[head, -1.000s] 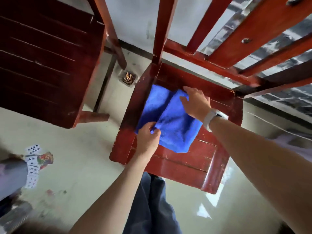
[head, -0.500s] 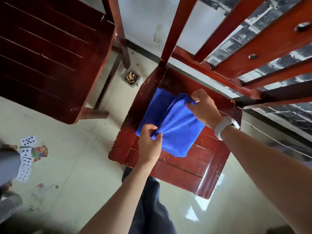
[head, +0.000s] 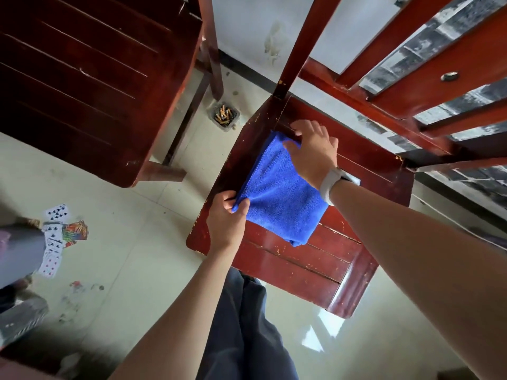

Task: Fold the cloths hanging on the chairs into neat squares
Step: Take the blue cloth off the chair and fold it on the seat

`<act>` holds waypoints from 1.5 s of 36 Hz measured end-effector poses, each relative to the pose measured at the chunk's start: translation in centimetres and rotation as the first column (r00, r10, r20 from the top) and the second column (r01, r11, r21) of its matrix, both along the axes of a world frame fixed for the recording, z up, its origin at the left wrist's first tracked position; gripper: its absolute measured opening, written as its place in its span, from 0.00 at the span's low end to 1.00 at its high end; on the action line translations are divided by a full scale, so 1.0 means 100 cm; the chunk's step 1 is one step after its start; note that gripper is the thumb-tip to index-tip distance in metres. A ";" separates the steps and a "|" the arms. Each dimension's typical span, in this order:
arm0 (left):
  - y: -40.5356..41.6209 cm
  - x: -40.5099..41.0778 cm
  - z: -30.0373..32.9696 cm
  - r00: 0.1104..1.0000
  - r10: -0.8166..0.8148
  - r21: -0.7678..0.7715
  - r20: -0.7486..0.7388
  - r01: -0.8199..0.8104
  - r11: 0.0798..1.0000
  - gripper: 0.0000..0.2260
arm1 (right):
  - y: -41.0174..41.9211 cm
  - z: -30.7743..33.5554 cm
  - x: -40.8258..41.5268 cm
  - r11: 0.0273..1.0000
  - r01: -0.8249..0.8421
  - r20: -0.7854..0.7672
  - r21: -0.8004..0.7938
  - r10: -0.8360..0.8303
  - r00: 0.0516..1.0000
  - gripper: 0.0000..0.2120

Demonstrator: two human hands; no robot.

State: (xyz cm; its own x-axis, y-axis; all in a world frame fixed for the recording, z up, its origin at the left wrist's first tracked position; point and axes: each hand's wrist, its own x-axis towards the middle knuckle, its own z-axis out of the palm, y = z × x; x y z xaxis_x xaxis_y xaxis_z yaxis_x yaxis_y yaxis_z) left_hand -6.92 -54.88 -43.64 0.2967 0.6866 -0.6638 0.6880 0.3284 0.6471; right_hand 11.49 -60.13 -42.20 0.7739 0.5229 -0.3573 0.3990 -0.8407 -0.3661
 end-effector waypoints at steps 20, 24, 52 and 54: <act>0.021 0.014 0.001 0.884 -0.444 0.208 -0.145 0.466 0.860 0.14 | -0.109 -0.006 -0.162 0.729 0.685 -0.348 -0.016 -0.646 0.680 0.10; 0.014 0.014 0.004 0.893 -0.424 0.129 -0.148 0.443 0.887 0.16 | -0.115 -0.005 -0.145 0.702 0.712 -0.283 0.009 -0.681 0.675 0.06; -0.021 0.044 0.050 0.947 -0.180 -0.147 0.265 0.224 0.964 0.06 | -0.132 0.002 -0.088 -0.480 0.616 -0.768 -0.624 0.520 -0.373 0.10; -0.021 0.046 0.053 0.940 -0.207 -0.102 0.272 0.242 0.965 0.06 | -0.132 0.007 -0.085 -0.505 0.594 -0.773 -0.626 0.501 -0.389 0.07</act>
State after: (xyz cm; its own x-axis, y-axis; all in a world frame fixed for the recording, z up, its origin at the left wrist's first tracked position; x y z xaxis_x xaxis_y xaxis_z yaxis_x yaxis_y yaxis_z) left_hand -2.30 -57.03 -38.37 0.6050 0.4941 -0.6244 0.5699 0.2789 0.7729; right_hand 3.03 -73.37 -41.52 0.2612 0.3748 -0.8895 -0.3962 0.8820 0.2553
